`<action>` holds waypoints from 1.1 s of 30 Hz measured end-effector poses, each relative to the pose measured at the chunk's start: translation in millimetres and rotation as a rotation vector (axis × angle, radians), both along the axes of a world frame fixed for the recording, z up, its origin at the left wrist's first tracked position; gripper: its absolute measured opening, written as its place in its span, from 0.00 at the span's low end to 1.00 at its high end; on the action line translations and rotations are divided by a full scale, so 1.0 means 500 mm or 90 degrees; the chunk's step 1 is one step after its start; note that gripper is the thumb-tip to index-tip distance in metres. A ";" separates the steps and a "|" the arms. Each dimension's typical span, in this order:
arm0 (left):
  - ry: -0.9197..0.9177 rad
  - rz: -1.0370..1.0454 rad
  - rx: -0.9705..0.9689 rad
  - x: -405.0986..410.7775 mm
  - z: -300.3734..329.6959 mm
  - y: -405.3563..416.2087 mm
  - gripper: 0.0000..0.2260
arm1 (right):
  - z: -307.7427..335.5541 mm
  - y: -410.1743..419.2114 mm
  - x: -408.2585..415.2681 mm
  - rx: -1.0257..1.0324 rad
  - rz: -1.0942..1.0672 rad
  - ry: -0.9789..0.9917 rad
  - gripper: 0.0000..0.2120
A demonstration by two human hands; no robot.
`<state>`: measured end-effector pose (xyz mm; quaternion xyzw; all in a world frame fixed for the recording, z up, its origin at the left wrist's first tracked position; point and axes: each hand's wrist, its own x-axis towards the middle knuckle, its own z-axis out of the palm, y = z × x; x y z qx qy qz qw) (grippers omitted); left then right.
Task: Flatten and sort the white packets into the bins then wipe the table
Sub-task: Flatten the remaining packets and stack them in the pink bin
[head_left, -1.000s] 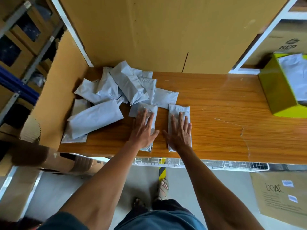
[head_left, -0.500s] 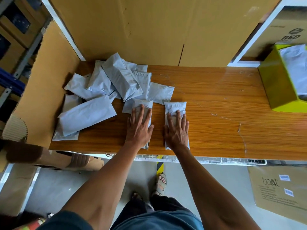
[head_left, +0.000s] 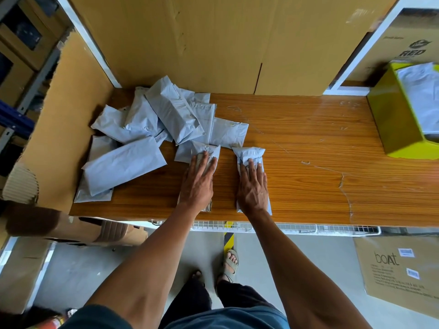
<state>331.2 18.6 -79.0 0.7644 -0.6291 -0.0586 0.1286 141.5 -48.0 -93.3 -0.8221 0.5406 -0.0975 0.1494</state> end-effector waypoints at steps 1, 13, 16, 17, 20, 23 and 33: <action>0.003 -0.006 0.000 0.002 0.001 0.003 0.32 | 0.001 0.001 -0.001 0.001 0.000 -0.002 0.29; 0.068 -0.117 -0.086 -0.004 0.056 -0.002 0.33 | 0.105 0.045 -0.006 0.039 -0.103 -0.014 0.39; 0.097 -0.148 -0.123 -0.020 0.088 -0.021 0.33 | 0.140 0.053 -0.016 0.031 -0.153 -0.009 0.35; 0.103 -0.158 -0.128 -0.027 0.098 -0.028 0.33 | 0.151 0.059 -0.024 0.027 -0.170 -0.006 0.33; 0.116 -0.194 -0.127 -0.062 0.127 -0.047 0.33 | 0.185 0.079 -0.061 0.008 -0.227 0.001 0.32; 0.112 -0.250 -0.135 -0.118 0.157 -0.062 0.32 | 0.218 0.101 -0.113 -0.016 -0.283 0.009 0.33; 0.161 -0.465 -0.189 -0.380 0.232 -0.075 0.30 | 0.277 0.175 -0.344 -0.064 -0.456 0.031 0.33</action>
